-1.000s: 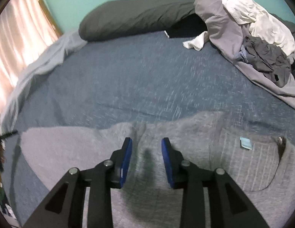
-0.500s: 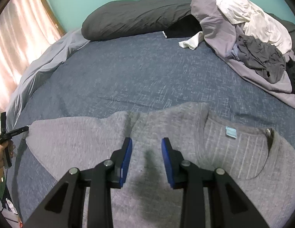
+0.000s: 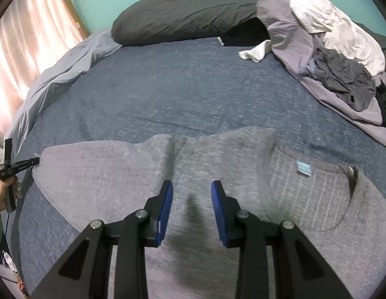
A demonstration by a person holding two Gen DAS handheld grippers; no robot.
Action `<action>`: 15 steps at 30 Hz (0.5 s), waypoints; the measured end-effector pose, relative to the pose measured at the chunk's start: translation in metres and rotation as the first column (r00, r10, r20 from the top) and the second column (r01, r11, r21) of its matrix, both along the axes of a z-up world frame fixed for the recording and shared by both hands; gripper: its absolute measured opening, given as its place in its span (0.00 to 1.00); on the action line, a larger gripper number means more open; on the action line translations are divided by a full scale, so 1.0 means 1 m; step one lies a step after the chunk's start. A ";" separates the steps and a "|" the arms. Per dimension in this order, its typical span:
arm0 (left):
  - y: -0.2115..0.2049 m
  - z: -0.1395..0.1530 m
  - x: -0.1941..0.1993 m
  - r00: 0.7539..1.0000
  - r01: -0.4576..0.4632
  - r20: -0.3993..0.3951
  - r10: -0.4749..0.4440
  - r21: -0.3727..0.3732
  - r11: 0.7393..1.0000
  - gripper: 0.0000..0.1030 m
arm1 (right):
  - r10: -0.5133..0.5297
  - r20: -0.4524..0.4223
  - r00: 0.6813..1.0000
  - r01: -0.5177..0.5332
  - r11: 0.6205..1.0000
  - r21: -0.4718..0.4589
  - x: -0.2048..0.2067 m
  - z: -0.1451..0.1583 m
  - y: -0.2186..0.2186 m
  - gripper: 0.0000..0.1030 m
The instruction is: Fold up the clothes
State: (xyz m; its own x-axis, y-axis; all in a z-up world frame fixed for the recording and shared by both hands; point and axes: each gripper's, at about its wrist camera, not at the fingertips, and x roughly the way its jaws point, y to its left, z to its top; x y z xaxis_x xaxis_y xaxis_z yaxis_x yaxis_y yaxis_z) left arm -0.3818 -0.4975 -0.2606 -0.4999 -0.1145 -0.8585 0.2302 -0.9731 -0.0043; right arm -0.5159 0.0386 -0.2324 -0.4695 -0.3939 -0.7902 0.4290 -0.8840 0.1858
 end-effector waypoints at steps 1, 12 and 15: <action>0.000 0.002 0.001 1.000 -0.003 -0.001 0.003 -0.003 1.000 0.02 | -0.010 0.004 1.000 0.010 1.000 -0.001 -0.001 0.000 0.003 0.31; -0.012 0.030 0.017 0.999 -0.044 -0.026 0.043 -0.049 0.998 0.01 | -0.080 0.018 0.997 0.079 0.997 0.016 -0.008 -0.006 0.034 0.31; -0.023 0.034 0.016 0.998 -0.062 -0.011 0.062 -0.062 0.996 0.01 | -0.079 0.015 0.997 0.079 0.997 0.025 -0.007 -0.006 0.039 0.31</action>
State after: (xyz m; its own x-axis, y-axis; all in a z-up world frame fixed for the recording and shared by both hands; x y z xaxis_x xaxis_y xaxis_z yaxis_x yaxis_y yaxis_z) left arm -0.3654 -0.5205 -0.2264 -0.4977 -0.1985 -0.8444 0.2904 -0.9554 0.0535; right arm -0.5232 0.0774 -0.2383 -0.4857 -0.3366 -0.8067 0.3548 -0.9194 0.1699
